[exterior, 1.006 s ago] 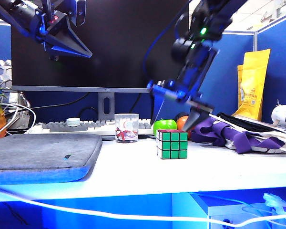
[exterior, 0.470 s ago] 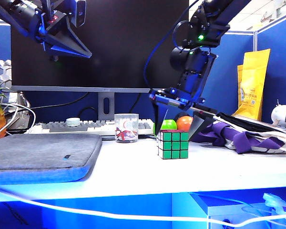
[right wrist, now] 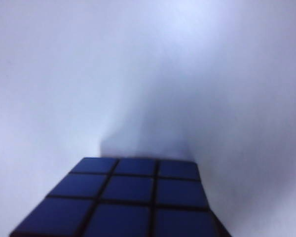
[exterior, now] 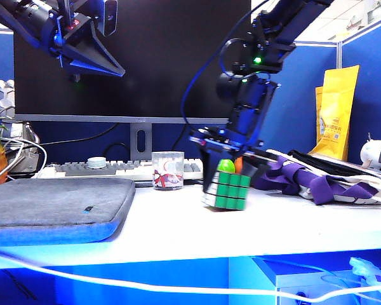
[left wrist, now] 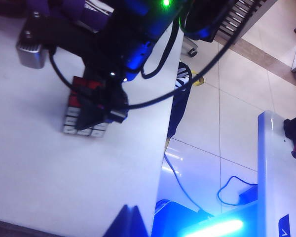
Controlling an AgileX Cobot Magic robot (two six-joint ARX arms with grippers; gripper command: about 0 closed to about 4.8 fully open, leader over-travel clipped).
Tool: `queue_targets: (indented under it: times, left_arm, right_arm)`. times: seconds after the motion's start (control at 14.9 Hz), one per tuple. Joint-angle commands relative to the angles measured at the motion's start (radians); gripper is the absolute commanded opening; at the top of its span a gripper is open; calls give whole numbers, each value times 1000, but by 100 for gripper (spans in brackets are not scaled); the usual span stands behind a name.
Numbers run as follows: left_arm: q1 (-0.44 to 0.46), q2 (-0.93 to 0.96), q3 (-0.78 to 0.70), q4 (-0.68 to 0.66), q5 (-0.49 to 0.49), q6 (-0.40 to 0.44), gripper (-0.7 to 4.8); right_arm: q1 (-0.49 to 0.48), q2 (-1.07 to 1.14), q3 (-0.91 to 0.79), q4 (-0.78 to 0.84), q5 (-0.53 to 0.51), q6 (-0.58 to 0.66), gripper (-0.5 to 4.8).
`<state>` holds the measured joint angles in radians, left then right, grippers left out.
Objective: Rotate the Rubik's Cube so that its red face is facing towards you.
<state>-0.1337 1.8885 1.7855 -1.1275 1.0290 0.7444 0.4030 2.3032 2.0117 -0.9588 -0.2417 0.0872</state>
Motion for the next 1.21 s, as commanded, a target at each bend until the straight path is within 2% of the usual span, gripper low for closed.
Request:
queue_targets:
  times: [0.07, 0.2, 0.27, 0.4, 0.47, 0.6, 0.74, 0.8, 1.01, 1.21]
  left_arm:
    - [-1, -5, 3, -15, 8, 31, -5]
    - [0, -5, 3, -16, 8, 36, -5]
    - [0, -5, 3, -16, 8, 48, -5]
    - [0, -5, 3, -15, 12, 49, -5]
    - [0, -5, 3, -14, 32, 50, -5]
    - [0, -5, 2, -16, 46, 60, -5]
    - [0, -5, 2, -20, 46, 64, -5]
    - [0, -5, 2, -20, 47, 67, -5]
    - [0, -5, 2, -16, 68, 69, -5]
    - [0, -5, 2, -10, 107, 75, -5]
  right_arm:
    - [3, 2, 1, 260, 9, 69, 22]
    - [11, -18, 0, 409, 87, 94, 22]
    - [34, -38, -2, 483, 164, 36, 22]
    - [73, -75, -34, 618, 243, -17, 23]
    - [83, -96, -87, 693, 252, -17, 23]
    - [92, -159, -284, 911, 295, -13, 23]
    - [100, -255, -623, 1324, 332, -5, 22]
    - [100, -276, -739, 1458, 333, 10, 22]
    - [96, -276, -938, 1608, 352, 48, 22]
    - [96, -255, -961, 1622, 347, 103, 23]
